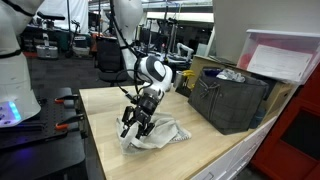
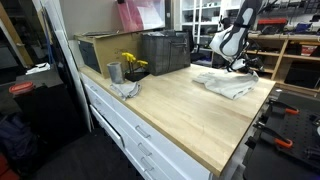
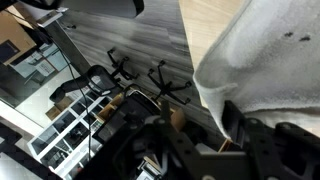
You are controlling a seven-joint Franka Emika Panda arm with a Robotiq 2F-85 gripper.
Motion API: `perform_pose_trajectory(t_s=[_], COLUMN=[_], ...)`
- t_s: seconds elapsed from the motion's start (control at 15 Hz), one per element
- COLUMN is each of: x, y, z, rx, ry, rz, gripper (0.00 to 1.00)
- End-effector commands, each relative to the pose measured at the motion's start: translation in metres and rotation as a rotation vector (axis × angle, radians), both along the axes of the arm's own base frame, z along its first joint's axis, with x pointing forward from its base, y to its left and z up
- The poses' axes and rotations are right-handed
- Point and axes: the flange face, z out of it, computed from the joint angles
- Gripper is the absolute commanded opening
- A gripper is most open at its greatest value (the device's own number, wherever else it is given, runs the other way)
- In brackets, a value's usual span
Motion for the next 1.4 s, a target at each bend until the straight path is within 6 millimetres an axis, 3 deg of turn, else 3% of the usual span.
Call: perform_pose_trajectory(t_s=[0.0, 0.13, 0.6, 0.93, 1.33], x=[0.022, 0.038, 0.085, 0.117, 0.144], y=[-0.001, -0.002, 0.01, 0.038, 0.086], z=[0.027, 0.042, 0.072, 0.066, 0.046], rx=[-0.018, 0.012, 0.224, 0.292, 0.409], ry=[-0.1, -0.15, -0.308, -0.369, -0.351], rz=[0.001, 0.0, -0.041, 0.151, 0.489], gripper=[0.88, 0.99, 1.0, 1.0, 1.0])
